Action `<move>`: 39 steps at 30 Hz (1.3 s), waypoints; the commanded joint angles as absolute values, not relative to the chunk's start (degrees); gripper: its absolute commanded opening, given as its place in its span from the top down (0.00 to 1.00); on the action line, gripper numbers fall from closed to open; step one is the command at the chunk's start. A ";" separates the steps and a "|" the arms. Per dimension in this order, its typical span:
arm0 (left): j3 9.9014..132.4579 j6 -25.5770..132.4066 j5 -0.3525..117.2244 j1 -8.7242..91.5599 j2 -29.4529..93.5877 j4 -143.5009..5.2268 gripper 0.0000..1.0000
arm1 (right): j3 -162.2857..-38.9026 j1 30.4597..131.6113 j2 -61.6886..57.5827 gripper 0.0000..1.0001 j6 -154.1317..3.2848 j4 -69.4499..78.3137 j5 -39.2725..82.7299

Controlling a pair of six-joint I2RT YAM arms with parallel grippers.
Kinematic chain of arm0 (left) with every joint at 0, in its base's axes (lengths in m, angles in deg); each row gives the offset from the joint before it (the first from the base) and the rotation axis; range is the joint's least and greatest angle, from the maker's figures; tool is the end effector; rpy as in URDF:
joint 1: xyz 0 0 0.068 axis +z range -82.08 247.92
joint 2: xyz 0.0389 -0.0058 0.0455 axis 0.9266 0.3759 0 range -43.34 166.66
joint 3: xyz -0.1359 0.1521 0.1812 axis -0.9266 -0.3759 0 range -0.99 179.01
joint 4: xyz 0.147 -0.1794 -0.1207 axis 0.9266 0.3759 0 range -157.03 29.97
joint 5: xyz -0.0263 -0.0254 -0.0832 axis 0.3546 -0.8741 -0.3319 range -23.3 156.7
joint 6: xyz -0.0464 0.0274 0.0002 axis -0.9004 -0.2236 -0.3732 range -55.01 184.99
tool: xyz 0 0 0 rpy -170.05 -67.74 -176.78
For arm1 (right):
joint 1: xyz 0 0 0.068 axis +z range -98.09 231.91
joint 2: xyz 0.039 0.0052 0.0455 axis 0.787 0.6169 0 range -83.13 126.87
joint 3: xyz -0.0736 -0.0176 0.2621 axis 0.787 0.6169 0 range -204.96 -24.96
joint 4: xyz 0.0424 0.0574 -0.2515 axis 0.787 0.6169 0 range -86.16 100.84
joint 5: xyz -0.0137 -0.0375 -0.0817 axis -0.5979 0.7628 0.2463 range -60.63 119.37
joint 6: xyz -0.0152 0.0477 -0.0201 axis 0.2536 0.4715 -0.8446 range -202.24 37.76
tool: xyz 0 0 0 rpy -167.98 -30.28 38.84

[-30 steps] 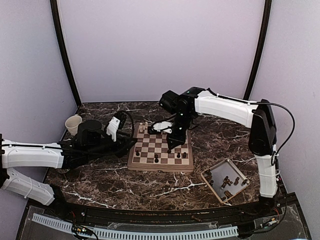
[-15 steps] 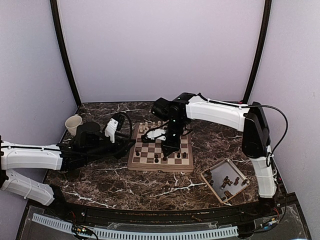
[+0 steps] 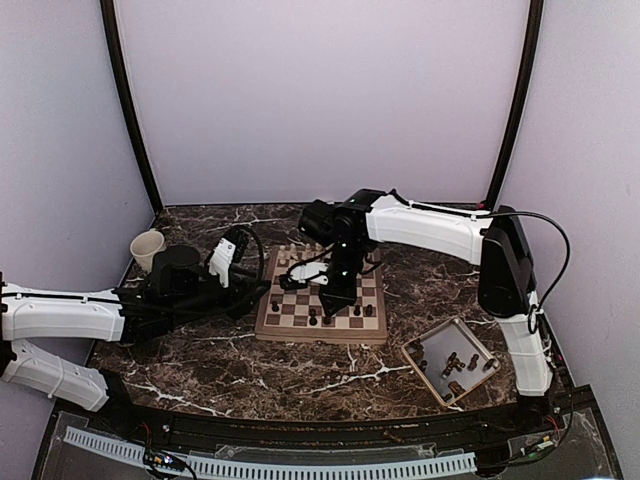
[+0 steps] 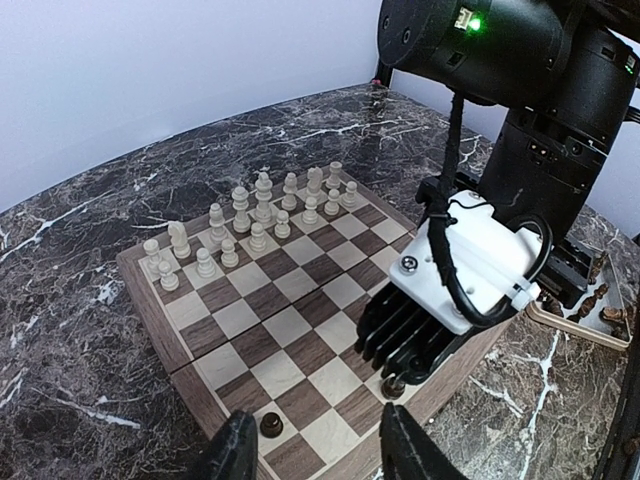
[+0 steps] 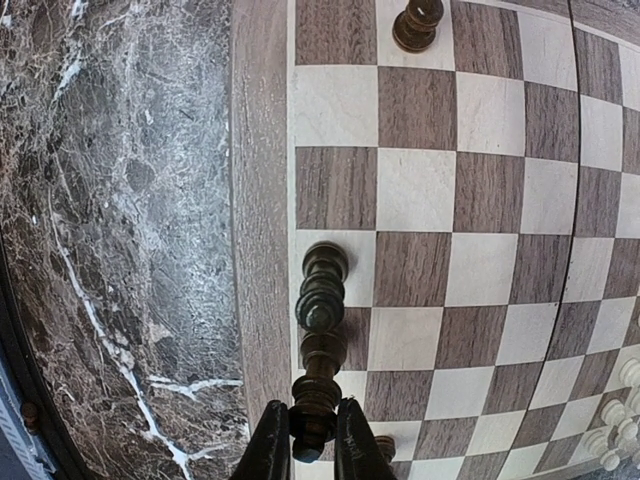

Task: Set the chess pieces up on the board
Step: Place the queen at d8.

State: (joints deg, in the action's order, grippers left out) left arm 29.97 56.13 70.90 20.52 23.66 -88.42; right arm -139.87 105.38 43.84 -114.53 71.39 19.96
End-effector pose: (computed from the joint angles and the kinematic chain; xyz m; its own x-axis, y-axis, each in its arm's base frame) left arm 0.1752 -0.1868 0.2332 -0.2750 0.0720 -0.9588 0.6516 0.7472 -0.1308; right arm 0.2635 0.3655 0.2246 -0.0620 -0.9692 -0.2383 -0.9978 0.0541 0.0396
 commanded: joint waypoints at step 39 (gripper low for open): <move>38.14 68.44 61.42 16.39 24.50 -78.74 0.52 | -127.87 101.59 26.27 0.66 -114.22 69.98 17.13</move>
State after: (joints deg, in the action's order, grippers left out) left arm 32.18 60.39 66.82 19.62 23.84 -84.31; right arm -131.92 104.38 34.51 -114.53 70.97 19.70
